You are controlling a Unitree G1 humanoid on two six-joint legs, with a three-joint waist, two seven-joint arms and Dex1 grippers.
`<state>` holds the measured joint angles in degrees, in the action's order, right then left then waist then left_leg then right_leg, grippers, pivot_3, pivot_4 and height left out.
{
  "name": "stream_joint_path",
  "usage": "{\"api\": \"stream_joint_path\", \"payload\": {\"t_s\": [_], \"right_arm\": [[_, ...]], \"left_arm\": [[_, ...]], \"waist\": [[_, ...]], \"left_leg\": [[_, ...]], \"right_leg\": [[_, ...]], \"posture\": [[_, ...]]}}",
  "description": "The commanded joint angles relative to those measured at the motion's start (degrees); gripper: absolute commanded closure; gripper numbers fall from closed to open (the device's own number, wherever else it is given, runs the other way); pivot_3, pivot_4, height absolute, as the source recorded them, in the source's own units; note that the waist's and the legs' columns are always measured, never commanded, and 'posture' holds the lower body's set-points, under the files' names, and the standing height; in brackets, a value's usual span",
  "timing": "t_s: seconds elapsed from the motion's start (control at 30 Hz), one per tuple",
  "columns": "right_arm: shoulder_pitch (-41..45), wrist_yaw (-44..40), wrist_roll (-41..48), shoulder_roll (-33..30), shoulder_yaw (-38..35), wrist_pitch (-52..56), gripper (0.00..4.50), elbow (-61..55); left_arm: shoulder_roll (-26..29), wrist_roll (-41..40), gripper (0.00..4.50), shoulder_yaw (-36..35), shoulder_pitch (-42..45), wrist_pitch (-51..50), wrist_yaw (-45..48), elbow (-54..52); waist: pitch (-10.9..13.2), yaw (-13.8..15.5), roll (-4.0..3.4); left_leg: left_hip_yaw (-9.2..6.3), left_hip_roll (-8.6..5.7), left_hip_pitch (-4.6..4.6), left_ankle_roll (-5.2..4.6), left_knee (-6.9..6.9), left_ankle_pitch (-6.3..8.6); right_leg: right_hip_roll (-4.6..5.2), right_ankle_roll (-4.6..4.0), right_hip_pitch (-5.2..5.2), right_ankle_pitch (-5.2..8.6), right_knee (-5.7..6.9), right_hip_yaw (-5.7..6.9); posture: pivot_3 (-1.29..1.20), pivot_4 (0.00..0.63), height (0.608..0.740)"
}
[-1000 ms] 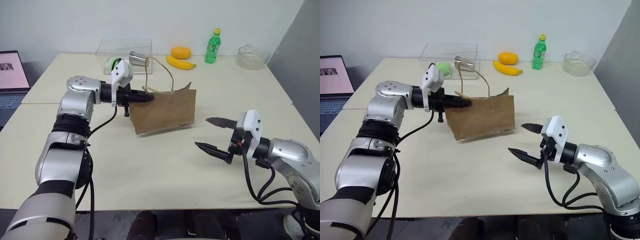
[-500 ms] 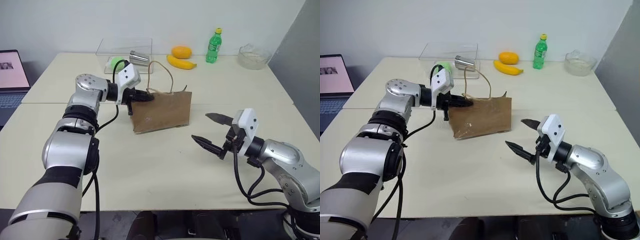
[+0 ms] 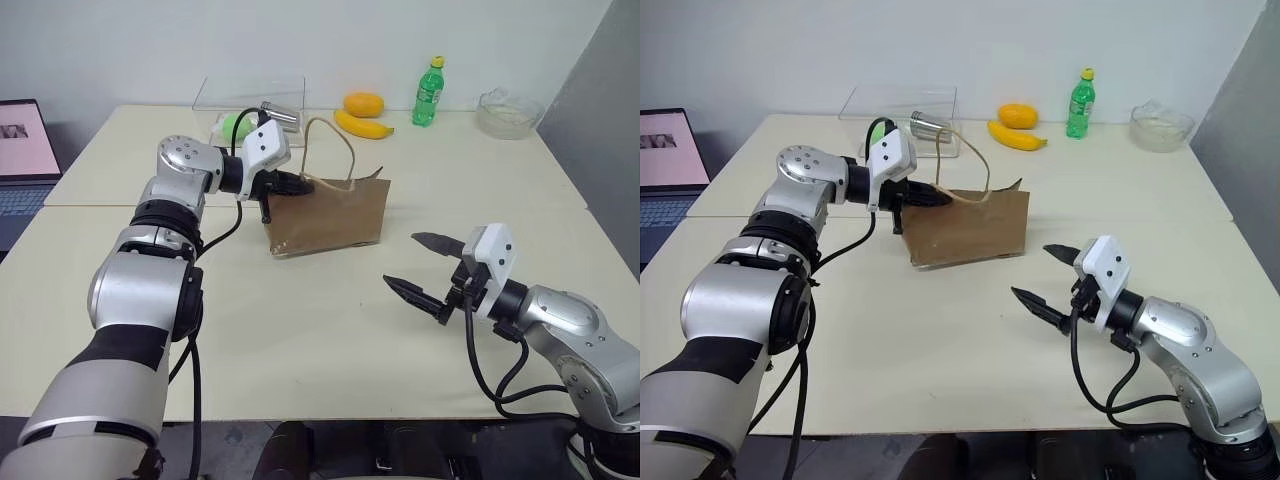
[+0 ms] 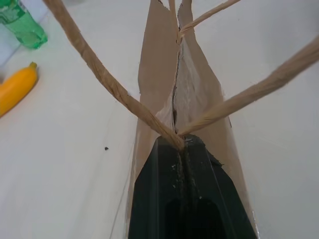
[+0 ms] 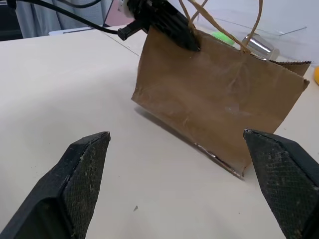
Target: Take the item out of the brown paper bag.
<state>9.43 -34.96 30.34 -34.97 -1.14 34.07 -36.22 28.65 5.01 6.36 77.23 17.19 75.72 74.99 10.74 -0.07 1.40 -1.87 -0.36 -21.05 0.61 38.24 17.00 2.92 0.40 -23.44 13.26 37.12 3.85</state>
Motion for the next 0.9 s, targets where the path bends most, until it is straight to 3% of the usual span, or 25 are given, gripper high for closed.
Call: {"api": "stream_joint_path", "payload": {"t_s": [0.03, 0.47, 0.57, 0.87, 0.9], "right_arm": [[-0.17, -0.23, 0.44, -0.37, -0.92, -0.61, 0.00, -2.25], [-0.26, -0.11, 0.60, -0.50, -0.75, -0.22, 0.00, -2.71], [-0.13, -0.30, 0.66, -0.53, -0.65, -0.26, 0.00, -2.64], [0.78, -0.71, 0.71, -0.19, 0.20, -0.39, 0.00, -2.19], [0.86, -0.64, 0.67, -0.10, 0.31, -0.38, 0.00, -2.17]], "left_arm": [[0.06, 0.87, 4.49, -0.82, 1.84, 2.24, -1.93, -0.25], [0.22, 7.20, 4.49, 1.47, -1.25, 7.90, -6.96, 0.71], [0.62, 7.97, 3.88, 1.26, -0.78, 7.29, -10.27, 0.93], [2.22, 2.64, 1.18, -4.93, 0.90, 2.37, -7.23, 0.56], [2.63, 1.48, 1.18, -6.04, 0.96, 1.22, -6.20, 0.37]], "waist": [[0.00, 0.00, 0.00], [-0.01, 0.04, 0.02], [-0.01, 0.03, 0.02], [-0.01, -0.01, 0.02], [-0.01, -0.02, 0.01]], "left_leg": [[0.01, 0.01, 0.00, 0.00, 0.00, 0.00], [0.10, 0.01, 0.00, 0.00, 0.11, 0.00], [0.14, 0.02, 0.00, -0.01, 0.18, 0.00], [0.20, 0.04, -0.05, -0.02, 0.39, 0.01], [0.20, 0.04, -0.07, -0.02, 0.47, 0.01]], "right_leg": [[0.00, 0.00, 0.00, 0.00, 0.00, 0.00], [0.01, 0.03, 0.00, -0.02, 0.06, -0.02], [0.01, 0.05, 0.00, -0.03, 0.08, -0.03], [0.01, 0.12, 0.00, -0.07, 0.12, -0.07], [0.00, 0.12, 0.00, -0.07, 0.14, -0.06]], "posture": [[0.00, 0.150, 0.740], [0.00, 0.150, 0.740], [0.00, 0.150, 0.740], [0.00, 0.150, 0.740], [0.00, 0.150, 0.740]]}}
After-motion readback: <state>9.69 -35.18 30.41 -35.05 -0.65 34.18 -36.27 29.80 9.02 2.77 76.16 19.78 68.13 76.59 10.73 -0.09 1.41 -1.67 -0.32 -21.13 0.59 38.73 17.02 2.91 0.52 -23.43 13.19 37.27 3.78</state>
